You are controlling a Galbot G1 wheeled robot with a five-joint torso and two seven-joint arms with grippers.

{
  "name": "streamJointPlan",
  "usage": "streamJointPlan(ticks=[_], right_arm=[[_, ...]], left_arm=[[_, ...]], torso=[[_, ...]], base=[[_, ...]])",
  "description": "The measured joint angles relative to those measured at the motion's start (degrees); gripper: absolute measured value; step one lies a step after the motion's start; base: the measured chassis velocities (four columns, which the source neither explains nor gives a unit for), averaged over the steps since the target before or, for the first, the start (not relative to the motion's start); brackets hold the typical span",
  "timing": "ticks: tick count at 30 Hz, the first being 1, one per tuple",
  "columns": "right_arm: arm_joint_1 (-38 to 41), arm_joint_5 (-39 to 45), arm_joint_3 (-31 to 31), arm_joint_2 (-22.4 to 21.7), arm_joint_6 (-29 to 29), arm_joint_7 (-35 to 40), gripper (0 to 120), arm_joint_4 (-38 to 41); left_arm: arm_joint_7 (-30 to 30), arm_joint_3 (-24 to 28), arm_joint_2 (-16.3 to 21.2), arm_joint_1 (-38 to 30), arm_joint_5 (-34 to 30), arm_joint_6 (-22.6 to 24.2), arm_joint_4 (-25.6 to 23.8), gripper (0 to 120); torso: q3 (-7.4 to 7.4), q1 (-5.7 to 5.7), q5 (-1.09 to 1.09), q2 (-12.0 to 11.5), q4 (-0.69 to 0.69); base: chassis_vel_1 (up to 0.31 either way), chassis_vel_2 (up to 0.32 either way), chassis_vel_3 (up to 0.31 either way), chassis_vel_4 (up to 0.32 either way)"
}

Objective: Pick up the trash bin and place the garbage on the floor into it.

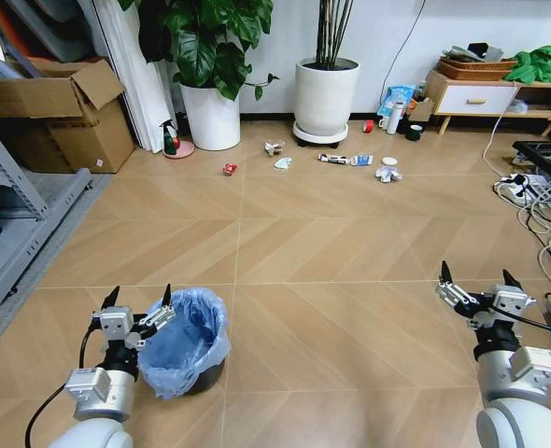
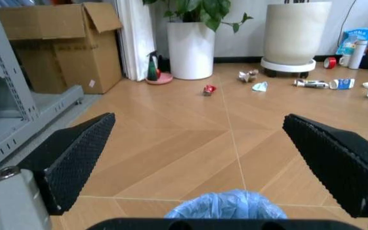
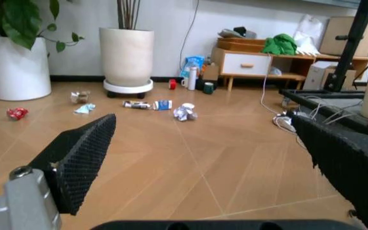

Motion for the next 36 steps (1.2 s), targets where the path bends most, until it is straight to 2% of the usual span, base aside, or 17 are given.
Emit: streamJointPlan(ticks=[8, 17, 19, 20, 24, 25, 27, 28, 29, 32, 36], right_arm=[[0.2, 0.5, -0.1, -1.1, -0.3, -0.1, 100, -0.6], [0.3, 0.7, -0.3, -1.2, -1.6, -0.4, 100, -0.4], [0.3, 0.7, -0.3, -1.6, -1.9, -0.5, 100, -0.3], [0.3, 0.7, -0.3, -1.6, -1.9, -0.5, 100, -0.3], [0.2, 1.2, -0.4, -2.5, -2.2, -0.2, 100, -0.3], [0.2, 1.2, -0.4, -2.5, -2.2, -0.2, 100, -0.3], [0.1, 1.6, -0.4, -3.0, -2.2, 0.1, 100, -0.5], [0.1, 1.7, -0.5, -3.1, -2.2, 0.2, 100, -0.6], [0.1, 1.7, -0.5, -3.1, -2.2, 0.2, 100, -0.6], [0.3, 1.9, -1.0, -3.5, -2.2, 0.3, 100, -1.1], [0.7, 2.1, -1.5, -4.0, -2.1, 0.2, 100, -1.9]], left_arm=[[0.2, 0.0, -0.5, -0.3, -0.4, 0.6, 0.4, 100], [0.8, -0.1, 1.4, -0.2, -3.5, 5.7, -0.4, 100], [1.0, -0.1, 3.4, -0.3, -6.2, 9.2, -0.8, 100], [1.0, -0.1, 3.4, -0.3, -6.2, 9.2, -0.8, 100], [0.6, -0.5, 8.8, -2.7, -9.2, 17.2, 1.0, 100], [0.6, -0.5, 8.8, -2.7, -9.2, 17.2, 1.0, 100], [-0.9, 0.1, 12.9, -5.9, -13.8, 25.7, 3.4, 100], [-1.9, 0.4, 13.9, -7.1, -15.5, 27.7, 4.4, 100], [-1.9, 0.4, 13.9, -7.1, -15.5, 27.7, 4.4, 100], [-4.1, 0.8, 15.9, -10.2, -19.8, 32.1, 7.4, 100], [-5.6, 0.9, 17.5, -12.1, -22.2, 34.1, 10.2, 100]], torso=[[0.00, 0.00, 0.00, 0.0, 0.00], [0.00, 0.00, 0.00, 0.0, 0.00], [0.00, 0.00, 0.00, 0.0, 0.01], [0.00, 0.00, 0.00, 0.0, 0.01], [0.00, 0.00, -0.02, 0.0, 0.01], [0.00, 0.00, -0.02, 0.0, 0.01], [0.01, 0.00, -0.01, 0.0, 0.00], [0.00, 0.00, -0.03, 0.0, 0.00], [0.00, 0.00, -0.03, 0.0, 0.00], [0.00, 0.00, 0.00, 0.0, -0.01], [0.01, 0.00, 0.00, 0.0, 0.01]], base=[[0.000, 0.000, 0.000, 0.000], [0.000, 0.000, 0.000, 0.000], [0.000, 0.000, 0.000, 0.000], [0.000, 0.000, 0.000, 0.000], [0.000, 0.000, 0.000, 0.000], [0.000, 0.000, 0.000, 0.000], [0.000, 0.000, 0.000, 0.000], [0.000, 0.000, 0.000, 0.000], [0.000, 0.000, 0.000, 0.000], [0.000, 0.000, 0.000, 0.000], [0.000, 0.000, 0.000, 0.000]])
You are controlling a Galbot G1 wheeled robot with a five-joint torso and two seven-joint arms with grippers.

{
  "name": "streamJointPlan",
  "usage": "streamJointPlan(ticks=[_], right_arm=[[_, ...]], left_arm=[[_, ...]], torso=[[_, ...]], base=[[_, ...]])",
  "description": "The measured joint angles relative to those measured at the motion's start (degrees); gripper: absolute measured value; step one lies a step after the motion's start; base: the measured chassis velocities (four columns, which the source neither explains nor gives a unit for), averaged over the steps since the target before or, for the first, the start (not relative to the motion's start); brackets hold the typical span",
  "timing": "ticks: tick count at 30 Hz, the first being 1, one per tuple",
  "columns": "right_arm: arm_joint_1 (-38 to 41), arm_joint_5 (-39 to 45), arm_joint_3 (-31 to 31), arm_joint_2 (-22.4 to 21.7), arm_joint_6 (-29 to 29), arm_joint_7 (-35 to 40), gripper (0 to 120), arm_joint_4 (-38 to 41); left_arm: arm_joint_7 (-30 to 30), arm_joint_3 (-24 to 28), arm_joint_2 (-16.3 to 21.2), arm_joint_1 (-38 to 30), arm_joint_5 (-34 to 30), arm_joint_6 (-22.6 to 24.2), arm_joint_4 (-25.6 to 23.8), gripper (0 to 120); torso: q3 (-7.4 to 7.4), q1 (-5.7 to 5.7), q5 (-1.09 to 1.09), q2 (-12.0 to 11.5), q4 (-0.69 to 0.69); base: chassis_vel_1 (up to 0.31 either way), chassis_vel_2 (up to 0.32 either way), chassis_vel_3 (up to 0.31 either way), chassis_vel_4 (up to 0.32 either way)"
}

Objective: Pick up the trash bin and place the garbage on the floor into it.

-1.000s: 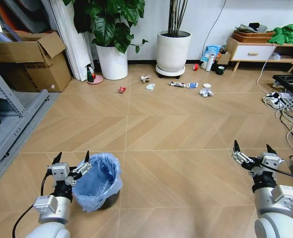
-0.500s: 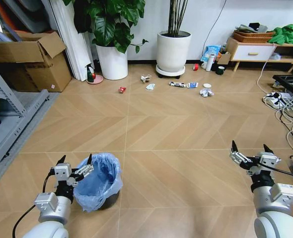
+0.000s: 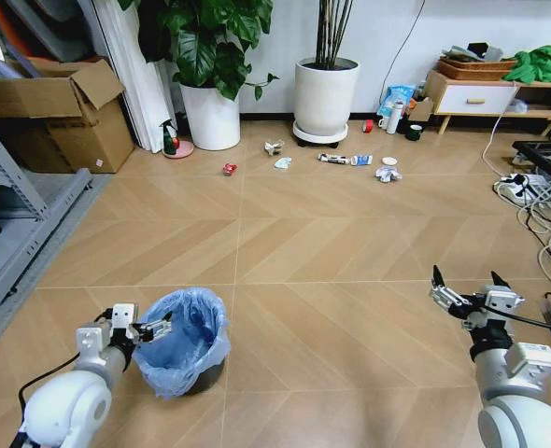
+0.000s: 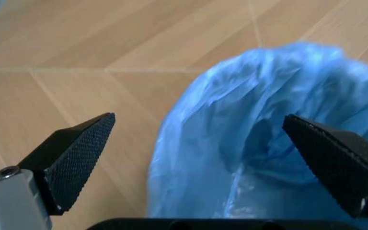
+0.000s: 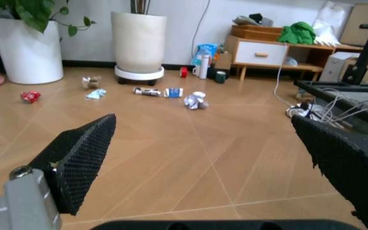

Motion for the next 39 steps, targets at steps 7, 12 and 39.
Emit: streamJointPlan(ticks=[7, 12, 39], right_arm=[[0.0, 0.2, -0.1, 0.0, 0.3, -0.1, 100, -0.9], [0.0, 0.2, 0.0, 0.3, 0.7, -0.1, 100, -1.3], [0.1, -0.9, -0.6, 0.7, 2.5, -0.5, 100, -2.4]], left_arm=[[-0.5, 2.0, 2.3, -3.0, -4.5, 2.8, 4.3, 100], [-0.6, 3.3, 2.3, -4.7, -4.8, 3.4, 6.4, 100], [-0.2, 4.0, 1.8, -4.9, -3.1, 3.7, 10.0, 53]], torso=[[0.00, 0.00, 0.00, 0.0, -0.01], [0.00, 0.00, 0.00, 0.0, -0.01], [0.00, 0.00, 0.00, 0.0, -0.01]], base=[[0.000, 0.000, 0.000, 0.000], [0.000, 0.000, 0.000, 0.000], [0.000, 0.000, 0.000, 0.000]])
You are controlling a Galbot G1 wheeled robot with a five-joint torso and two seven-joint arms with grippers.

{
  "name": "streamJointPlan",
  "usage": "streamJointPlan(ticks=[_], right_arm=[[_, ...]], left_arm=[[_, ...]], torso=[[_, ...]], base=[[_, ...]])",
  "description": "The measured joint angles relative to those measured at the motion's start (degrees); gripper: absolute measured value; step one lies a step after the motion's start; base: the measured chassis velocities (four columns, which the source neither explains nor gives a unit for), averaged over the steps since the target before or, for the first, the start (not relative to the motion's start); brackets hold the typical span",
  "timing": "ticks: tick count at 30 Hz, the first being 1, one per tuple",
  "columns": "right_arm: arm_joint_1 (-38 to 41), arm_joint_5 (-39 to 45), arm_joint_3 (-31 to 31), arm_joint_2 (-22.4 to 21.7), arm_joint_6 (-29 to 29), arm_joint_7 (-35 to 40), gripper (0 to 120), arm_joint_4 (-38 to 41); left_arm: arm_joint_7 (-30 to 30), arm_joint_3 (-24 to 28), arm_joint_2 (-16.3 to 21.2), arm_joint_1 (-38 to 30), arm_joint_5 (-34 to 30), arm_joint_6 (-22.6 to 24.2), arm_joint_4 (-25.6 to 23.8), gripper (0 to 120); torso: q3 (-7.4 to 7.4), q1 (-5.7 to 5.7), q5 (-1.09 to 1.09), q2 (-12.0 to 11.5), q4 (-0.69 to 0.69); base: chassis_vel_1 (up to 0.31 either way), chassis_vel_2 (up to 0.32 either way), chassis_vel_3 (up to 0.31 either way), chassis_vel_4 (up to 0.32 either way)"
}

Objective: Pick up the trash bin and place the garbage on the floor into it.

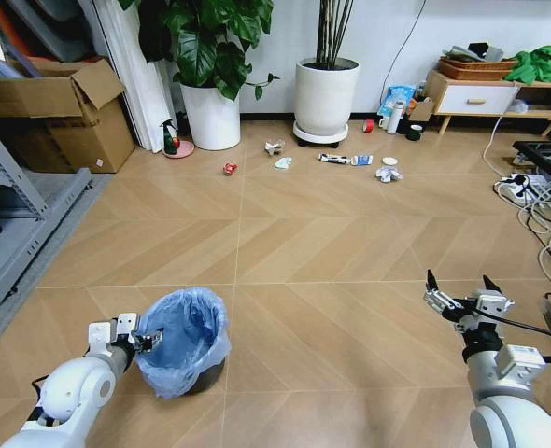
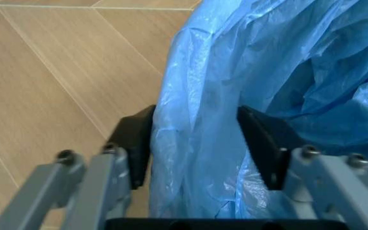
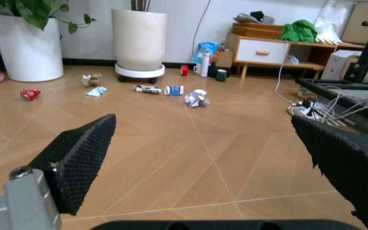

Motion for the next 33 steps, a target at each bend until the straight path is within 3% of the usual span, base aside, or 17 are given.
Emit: streamJointPlan(ticks=[2, 4, 5, 13, 20, 27, 33], right_arm=[[0.1, 0.0, 0.0, -0.1, 0.0, -0.1, 100, 0.0], [0.1, 0.0, 0.0, -0.1, 0.0, -0.1, 100, 0.0], [0.2, 0.0, -0.1, -0.2, 0.0, -0.1, 100, 0.0], [0.5, 0.0, -0.3, -0.2, 0.1, 0.0, 100, -0.5], [1.2, 1.8, 0.3, -0.1, -2.1, 0.8, 100, 0.3], [2.0, 2.9, 0.7, -0.7, -3.0, 1.9, 100, 1.4], [2.1, 2.4, 0.7, -0.8, -3.0, 2.1, 100, 1.9]], left_arm=[[0.0, 0.0, -0.1, 0.1, 0.2, -0.1, 0.2, 39], [0.0, 0.0, -0.1, 0.1, 0.2, -0.2, 0.2, 36], [0.0, 0.0, -0.1, 0.1, 0.3, -0.2, 0.3, 27], [-0.2, 0.1, -0.7, 0.2, 0.5, -1.0, 0.9, 1], [-2.1, -1.2, -2.6, 1.0, -0.9, -5.0, -1.0, 0], [-7.1, -4.4, -8.1, 3.8, -1.2, -16.8, -9.5, 0], [-8.8, -4.5, -10.9, 6.1, 0.9, -22.7, -15.5, 0]], torso=[[0.00, 0.00, 0.00, 0.0, 0.00], [0.00, 0.00, 0.00, 0.0, 0.00], [0.00, 0.00, 0.00, 0.0, 0.00], [0.00, 0.00, 0.01, 0.0, 0.00], [0.00, 0.00, -0.01, 0.0, 0.00], [0.00, 0.00, 0.00, 0.0, 0.00], [0.00, 0.00, 0.01, 0.0, 0.00]], base=[[0.000, 0.000, 0.000, 0.000], [0.000, 0.000, 0.000, 0.000], [0.000, 0.000, 0.000, 0.000], [0.000, 0.000, 0.000, 0.000], [0.000, 0.000, 0.000, 0.000], [0.000, 0.000, 0.000, 0.000], [0.000, 0.000, 0.000, 0.000]])
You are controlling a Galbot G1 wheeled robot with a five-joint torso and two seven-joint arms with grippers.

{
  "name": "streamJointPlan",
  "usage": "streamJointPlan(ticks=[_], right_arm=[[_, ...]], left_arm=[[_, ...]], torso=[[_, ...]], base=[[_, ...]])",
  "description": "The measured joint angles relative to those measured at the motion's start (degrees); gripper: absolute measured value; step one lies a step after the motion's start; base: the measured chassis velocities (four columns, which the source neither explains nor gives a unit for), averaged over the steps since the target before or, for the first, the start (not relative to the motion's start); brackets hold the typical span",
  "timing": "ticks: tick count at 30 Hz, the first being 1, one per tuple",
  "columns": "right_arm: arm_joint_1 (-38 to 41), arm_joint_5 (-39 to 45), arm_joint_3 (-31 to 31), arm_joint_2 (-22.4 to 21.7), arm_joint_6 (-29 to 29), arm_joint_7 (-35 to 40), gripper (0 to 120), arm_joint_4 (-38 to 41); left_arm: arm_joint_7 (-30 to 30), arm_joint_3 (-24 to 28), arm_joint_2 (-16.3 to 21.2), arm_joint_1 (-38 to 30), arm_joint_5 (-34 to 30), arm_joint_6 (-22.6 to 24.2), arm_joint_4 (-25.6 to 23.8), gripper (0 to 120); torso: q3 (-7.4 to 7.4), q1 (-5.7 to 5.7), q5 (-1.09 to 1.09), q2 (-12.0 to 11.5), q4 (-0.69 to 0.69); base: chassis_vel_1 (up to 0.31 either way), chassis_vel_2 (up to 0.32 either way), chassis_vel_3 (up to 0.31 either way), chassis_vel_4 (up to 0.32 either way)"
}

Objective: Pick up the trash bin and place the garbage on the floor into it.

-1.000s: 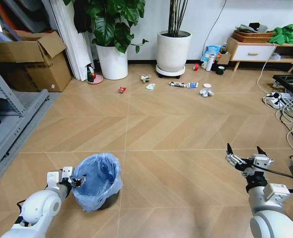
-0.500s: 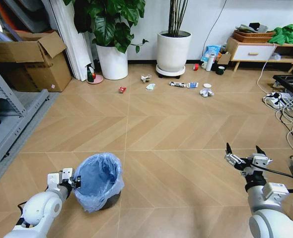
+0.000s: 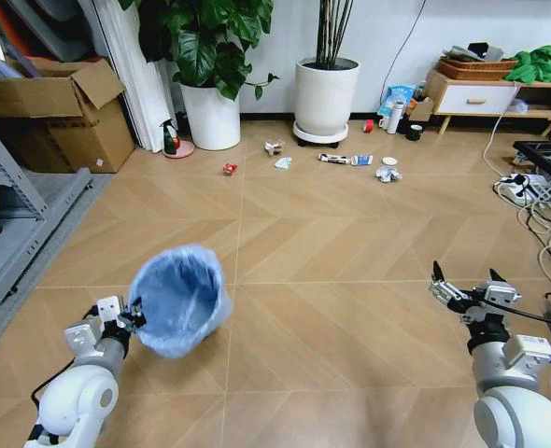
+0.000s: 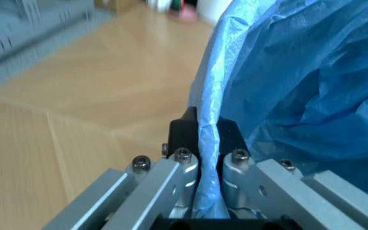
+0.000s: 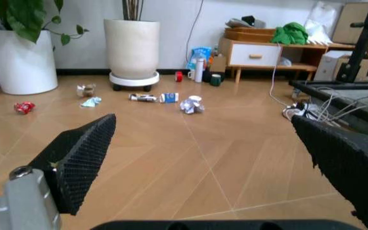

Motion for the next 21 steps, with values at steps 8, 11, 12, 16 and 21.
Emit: streamJointPlan(ticks=[8, 11, 12, 16, 21], right_arm=[[-0.3, -0.4, 0.0, 0.2, 0.6, -1.7, 100, 0.1], [-0.3, -0.6, -0.2, 0.2, 0.8, -2.0, 100, -0.1], [-0.3, -0.6, -0.3, 0.2, 0.9, -2.1, 100, -0.1], [-0.3, -1.0, -0.4, 0.3, 1.0, -2.2, 100, -0.4], [-0.2, -1.5, -0.4, 0.5, 1.4, -2.6, 100, -0.8]], left_arm=[[-0.1, 0.3, -2.0, 1.8, 6.4, -4.1, -4.5, 0], [0.0, 0.6, -1.8, 1.8, 7.3, -4.1, -4.8, 0], [0.2, 0.8, -1.8, 1.8, 7.6, -4.1, -4.8, 0], [0.6, 1.5, -1.9, 1.8, 8.4, -4.0, -4.5, 0], [1.0, 1.9, -2.0, 1.7, 8.6, -3.7, -4.0, 0]], torso=[[0.00, 0.00, 0.00, 0.0, 0.00], [-0.01, -0.01, 0.00, 0.0, 0.00], [-0.01, -0.01, -0.01, 0.0, 0.00], [-0.01, -0.01, 0.00, 0.0, 0.00], [0.00, 0.00, 0.01, 0.0, 0.00]], base=[[0.000, 0.000, 0.000, 0.000], [-0.007, 0.018, 0.012, -0.007], [-0.040, 0.053, 0.036, -0.060], [-0.088, 0.092, 0.073, -0.085], [-0.170, 0.161, 0.177, -0.170]])
